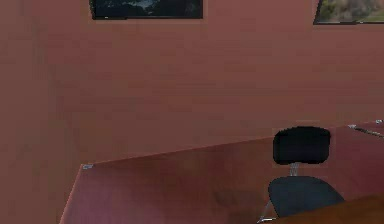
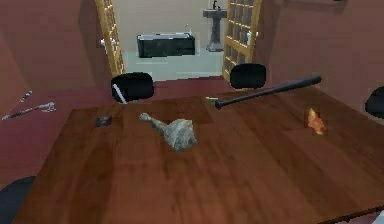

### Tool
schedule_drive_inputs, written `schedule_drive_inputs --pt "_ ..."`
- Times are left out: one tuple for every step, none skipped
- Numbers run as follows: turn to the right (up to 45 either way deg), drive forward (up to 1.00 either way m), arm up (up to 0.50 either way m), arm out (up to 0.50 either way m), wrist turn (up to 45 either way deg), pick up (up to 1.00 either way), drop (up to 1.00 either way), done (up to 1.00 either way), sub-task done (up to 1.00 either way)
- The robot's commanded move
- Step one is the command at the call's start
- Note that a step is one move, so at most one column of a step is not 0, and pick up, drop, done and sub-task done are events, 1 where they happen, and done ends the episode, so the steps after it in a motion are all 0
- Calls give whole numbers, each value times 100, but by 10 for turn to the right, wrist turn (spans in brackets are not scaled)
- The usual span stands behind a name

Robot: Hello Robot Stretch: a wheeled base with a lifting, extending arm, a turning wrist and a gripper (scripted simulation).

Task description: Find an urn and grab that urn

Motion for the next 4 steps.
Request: schedule_drive_inputs --pt "-120 0 0 0 0 0 0 0 0" --pt "0 0 50 0 0 0 0 0 0" --pt "0 0 38 0 0 0 0 0 0" --pt "0 0 0 42 0 0 0 0 0"
